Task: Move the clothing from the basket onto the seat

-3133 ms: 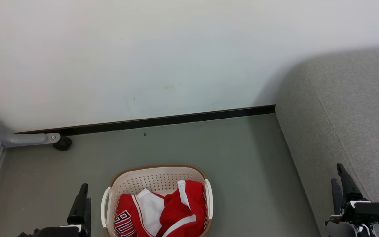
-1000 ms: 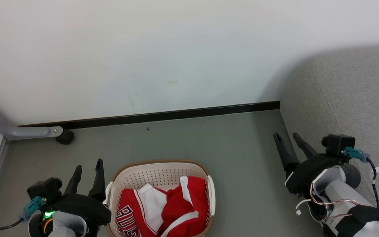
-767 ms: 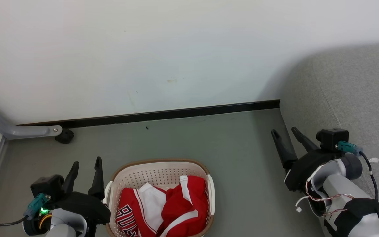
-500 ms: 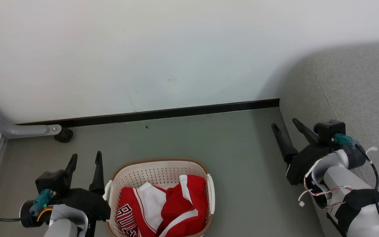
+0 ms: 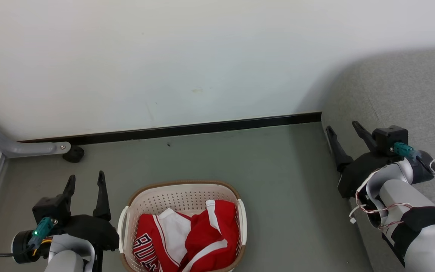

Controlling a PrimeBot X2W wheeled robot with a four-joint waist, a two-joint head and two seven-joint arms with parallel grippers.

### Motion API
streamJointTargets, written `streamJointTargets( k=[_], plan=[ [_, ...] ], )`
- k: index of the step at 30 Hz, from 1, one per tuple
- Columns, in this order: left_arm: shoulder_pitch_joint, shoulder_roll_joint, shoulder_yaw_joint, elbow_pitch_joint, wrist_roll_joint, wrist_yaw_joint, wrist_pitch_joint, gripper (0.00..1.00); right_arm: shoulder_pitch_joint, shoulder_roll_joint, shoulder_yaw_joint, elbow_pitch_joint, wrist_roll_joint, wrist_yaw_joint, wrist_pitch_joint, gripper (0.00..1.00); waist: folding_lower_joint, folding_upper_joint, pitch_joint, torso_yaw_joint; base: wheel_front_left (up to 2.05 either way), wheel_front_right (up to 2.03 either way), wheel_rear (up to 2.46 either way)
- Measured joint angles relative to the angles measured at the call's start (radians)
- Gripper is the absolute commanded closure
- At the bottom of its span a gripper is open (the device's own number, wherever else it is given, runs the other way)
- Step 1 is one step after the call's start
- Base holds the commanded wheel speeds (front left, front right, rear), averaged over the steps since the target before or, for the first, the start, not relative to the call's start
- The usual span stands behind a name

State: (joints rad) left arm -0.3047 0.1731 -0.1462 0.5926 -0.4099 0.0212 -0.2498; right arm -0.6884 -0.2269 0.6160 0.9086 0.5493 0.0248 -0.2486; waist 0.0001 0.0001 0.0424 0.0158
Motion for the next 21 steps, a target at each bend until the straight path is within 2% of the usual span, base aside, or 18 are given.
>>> streamJointTargets(
  k=[3,10,14,21],
  plan=[
    [0.000,-0.004,0.017,0.000,0.001,0.006,0.000,0.00,0.001,-0.005,-0.014,-0.007,0.000,-0.016,0.000,0.00,-0.0001,0.0000,0.002,-0.001,0.00,0.00,0.00],
    [0.006,-0.018,0.034,-0.011,0.008,0.004,0.000,0.00,0.001,-0.009,-0.025,-0.036,-0.004,-0.017,0.000,0.00,0.0000,0.0000,0.011,-0.003,0.00,0.00,0.00],
    [0.007,-0.021,0.036,-0.019,0.018,-0.014,0.000,0.00,0.001,-0.009,-0.031,-0.070,-0.016,-0.026,0.000,0.00,0.0000,0.0000,0.030,-0.007,0.00,0.00,0.00],
    [0.007,-0.060,0.023,-0.026,0.035,-0.049,0.000,0.00,0.001,-0.022,-0.053,-0.155,-0.044,-0.039,-0.001,0.00,0.0000,0.0000,0.094,-0.013,0.00,0.00,0.00]
  ],
)
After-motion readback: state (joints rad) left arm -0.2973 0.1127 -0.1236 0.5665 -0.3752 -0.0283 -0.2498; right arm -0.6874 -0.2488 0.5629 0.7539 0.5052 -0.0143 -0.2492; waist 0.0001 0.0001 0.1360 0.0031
